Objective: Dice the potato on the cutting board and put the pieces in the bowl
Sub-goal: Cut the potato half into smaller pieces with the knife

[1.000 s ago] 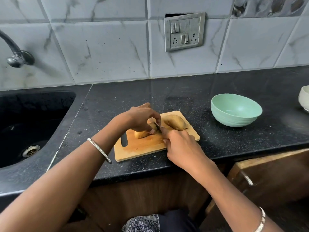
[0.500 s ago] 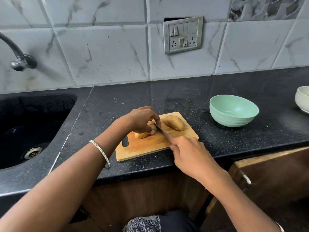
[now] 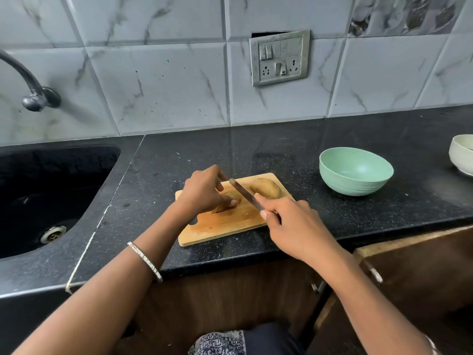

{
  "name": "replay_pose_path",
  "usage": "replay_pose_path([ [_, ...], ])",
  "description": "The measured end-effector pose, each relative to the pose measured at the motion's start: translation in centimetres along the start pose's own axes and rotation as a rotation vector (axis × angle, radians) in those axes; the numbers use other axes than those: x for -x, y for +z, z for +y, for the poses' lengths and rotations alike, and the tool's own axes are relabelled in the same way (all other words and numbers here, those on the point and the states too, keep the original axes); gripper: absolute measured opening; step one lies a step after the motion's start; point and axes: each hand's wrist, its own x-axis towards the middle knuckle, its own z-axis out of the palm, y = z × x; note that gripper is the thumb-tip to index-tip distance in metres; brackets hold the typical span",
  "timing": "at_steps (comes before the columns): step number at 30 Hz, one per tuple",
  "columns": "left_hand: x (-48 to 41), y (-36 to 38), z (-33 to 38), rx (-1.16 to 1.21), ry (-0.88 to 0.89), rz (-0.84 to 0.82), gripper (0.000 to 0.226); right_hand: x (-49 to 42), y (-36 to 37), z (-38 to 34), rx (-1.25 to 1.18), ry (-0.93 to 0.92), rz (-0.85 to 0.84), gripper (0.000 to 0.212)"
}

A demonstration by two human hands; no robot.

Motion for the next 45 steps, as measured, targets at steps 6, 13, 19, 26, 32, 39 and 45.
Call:
replay_pose_path([
  [6,0.9,0.9,-0.1,0.0,-0.025,0.097,0.035,-0.7,1.5,-0.2,-0.014,-0.014,0.022,0.046],
  [13,1.0,0.9,-0.2,0.028,-0.041,0.124,0.031,-1.8,2.4,-0.3,-0.033,-0.035,0.025,0.047],
  [19,1.2,1.1,-0.4,0.058,-0.046,0.166,0.03,-2.9,3.2,-1.1,0.02,-0.033,0.019,0.05],
  [26,1.1,1.1,-0.3,0.085,-0.063,0.167,0.031,-1.3,3.2,-0.4,0.041,-0.015,-0.018,0.053],
  [32,1.1,1.1,-0.6,0.092,-0.06,0.166,0.029,-1.8,3.4,-1.0,0.113,0.0,-0.013,0.063],
  [39,1.5,1.1,-0.3,0.072,-0.055,0.176,0.031,-2.1,3.5,-0.4,0.063,-0.029,0.006,0.054],
  [45,1.6,1.2,-0.2,0.049,-0.043,0.179,0.031,-1.7,3.8,0.2,-0.017,-0.034,0.049,0.049],
])
